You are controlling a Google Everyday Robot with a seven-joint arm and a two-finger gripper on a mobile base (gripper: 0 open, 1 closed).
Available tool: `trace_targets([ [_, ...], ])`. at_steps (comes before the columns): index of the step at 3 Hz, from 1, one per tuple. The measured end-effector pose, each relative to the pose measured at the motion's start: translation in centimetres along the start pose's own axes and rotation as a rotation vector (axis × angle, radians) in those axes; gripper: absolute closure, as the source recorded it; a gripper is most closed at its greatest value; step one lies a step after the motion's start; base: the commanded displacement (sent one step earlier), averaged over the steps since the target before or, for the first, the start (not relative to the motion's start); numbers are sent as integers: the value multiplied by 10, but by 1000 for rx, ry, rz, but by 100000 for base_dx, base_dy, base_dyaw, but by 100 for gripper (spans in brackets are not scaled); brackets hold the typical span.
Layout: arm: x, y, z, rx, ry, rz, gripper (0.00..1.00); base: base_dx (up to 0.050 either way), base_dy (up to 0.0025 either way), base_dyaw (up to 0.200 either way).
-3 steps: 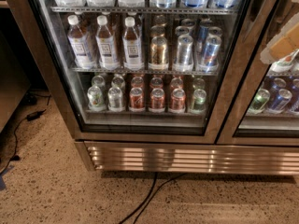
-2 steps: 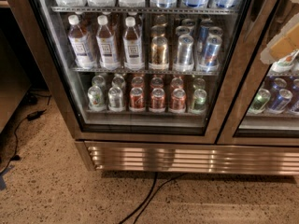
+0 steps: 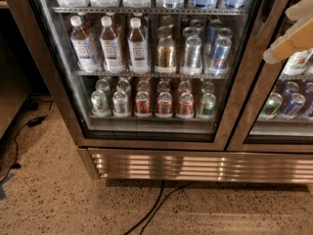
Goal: Open left fridge door
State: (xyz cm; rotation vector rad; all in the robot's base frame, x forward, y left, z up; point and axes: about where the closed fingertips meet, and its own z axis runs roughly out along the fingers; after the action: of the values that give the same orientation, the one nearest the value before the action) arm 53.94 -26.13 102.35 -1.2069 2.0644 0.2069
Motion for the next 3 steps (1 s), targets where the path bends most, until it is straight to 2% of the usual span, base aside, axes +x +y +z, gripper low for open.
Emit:
trace_targets([
  [1, 0, 0, 0, 0, 0, 0, 41, 0, 0, 0],
  [2, 0, 0, 1, -1, 2, -2, 45, 0, 0, 0],
  [3, -1, -5, 6, 20, 20, -6, 40, 0, 0, 0],
])
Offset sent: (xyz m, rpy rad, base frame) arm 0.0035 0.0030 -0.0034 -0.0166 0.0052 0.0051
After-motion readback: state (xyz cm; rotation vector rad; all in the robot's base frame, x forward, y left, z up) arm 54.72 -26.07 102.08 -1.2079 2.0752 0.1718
